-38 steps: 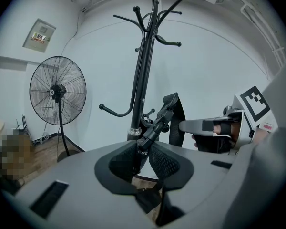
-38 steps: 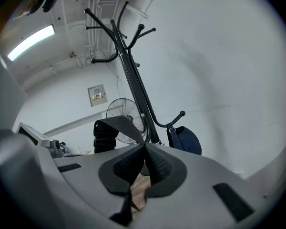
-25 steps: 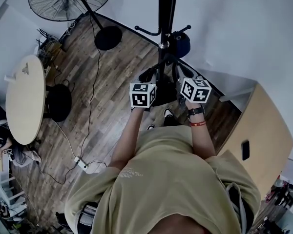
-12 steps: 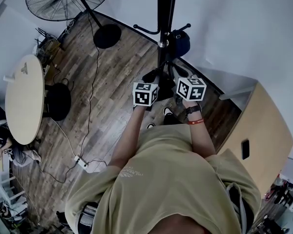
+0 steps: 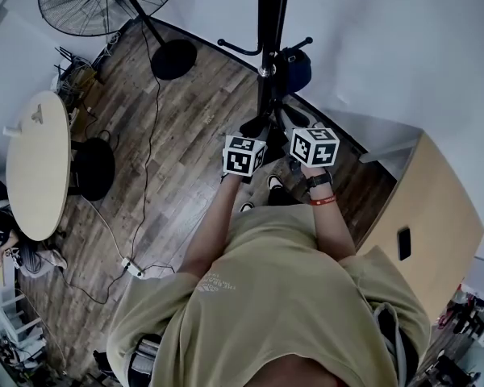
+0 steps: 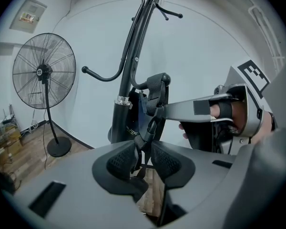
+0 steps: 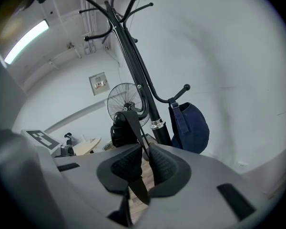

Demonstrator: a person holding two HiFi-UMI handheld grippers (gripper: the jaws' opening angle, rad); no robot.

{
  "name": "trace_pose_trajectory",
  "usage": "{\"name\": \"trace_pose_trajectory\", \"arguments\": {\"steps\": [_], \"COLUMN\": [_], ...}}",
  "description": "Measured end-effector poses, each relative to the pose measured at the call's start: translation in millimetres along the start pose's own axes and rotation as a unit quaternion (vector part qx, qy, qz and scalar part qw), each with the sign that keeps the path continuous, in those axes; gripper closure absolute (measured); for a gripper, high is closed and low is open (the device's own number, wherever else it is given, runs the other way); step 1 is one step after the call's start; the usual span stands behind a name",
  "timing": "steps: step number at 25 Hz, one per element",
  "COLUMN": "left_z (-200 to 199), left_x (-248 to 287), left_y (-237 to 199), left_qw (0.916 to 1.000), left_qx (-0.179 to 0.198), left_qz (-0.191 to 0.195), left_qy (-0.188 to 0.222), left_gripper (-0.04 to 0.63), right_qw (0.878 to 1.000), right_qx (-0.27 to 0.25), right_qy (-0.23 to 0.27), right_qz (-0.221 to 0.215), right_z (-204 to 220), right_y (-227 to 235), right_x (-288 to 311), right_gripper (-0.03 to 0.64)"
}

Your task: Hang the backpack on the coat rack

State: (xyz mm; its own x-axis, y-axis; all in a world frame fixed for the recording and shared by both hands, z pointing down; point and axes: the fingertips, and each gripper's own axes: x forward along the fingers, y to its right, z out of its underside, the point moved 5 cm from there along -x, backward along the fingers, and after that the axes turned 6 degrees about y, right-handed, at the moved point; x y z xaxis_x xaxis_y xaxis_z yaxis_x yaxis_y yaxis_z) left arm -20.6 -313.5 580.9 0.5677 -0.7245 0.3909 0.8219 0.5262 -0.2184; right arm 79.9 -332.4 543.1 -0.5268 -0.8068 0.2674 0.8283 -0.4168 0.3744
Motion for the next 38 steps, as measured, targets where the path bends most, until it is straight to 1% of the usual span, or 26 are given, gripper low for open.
{"name": "trace_pose_trajectory", "arguments": {"steps": [4,8,10,14,18,22,27,33,38], "left_z": [-2,-13,-21,-31,-35,-40,-44,-47,-52], "left_x": [-5,-12,-17,-28,-44,-61,-82,-93,-104], "left_y": [6,12,17,24,26,27,24,22,18], "left_qw": [0.9999,0.9996,0.9992,0.9980,0.9963,0.9936,0.9901,0.9858,0.9821], "left_qx": [0.006,0.007,0.016,0.032,0.026,0.016,0.006,0.001,-0.003], "left_qz": [0.010,0.014,0.016,0.010,0.001,-0.011,-0.025,-0.035,-0.040], "left_qy": [0.009,0.025,0.034,0.054,0.081,0.111,0.138,0.164,0.184], "left_gripper": [0.457,0.453,0.451,0.451,0.453,0.488,0.542,0.568,0.571], "right_qw": [1.000,1.000,1.000,0.999,0.998,0.995,0.990,0.987,0.986], "right_qx": [-0.005,-0.005,-0.006,-0.012,-0.015,-0.017,-0.029,-0.050,-0.057], "right_qy": [0.007,0.017,0.023,0.037,0.051,0.071,0.091,0.105,0.113], "right_qz": [0.004,0.006,0.010,0.024,0.044,0.075,0.105,0.113,0.113], "right_z": [-3,-7,-10,-12,-11,-11,-13,-15,-17], "right_y": [0,1,1,1,0,3,0,-6,-14], "right_x": [-9,-22,-29,-41,-58,-77,-98,-110,-115], "right_gripper": [0.558,0.559,0.560,0.560,0.568,0.585,0.600,0.601,0.601]}}
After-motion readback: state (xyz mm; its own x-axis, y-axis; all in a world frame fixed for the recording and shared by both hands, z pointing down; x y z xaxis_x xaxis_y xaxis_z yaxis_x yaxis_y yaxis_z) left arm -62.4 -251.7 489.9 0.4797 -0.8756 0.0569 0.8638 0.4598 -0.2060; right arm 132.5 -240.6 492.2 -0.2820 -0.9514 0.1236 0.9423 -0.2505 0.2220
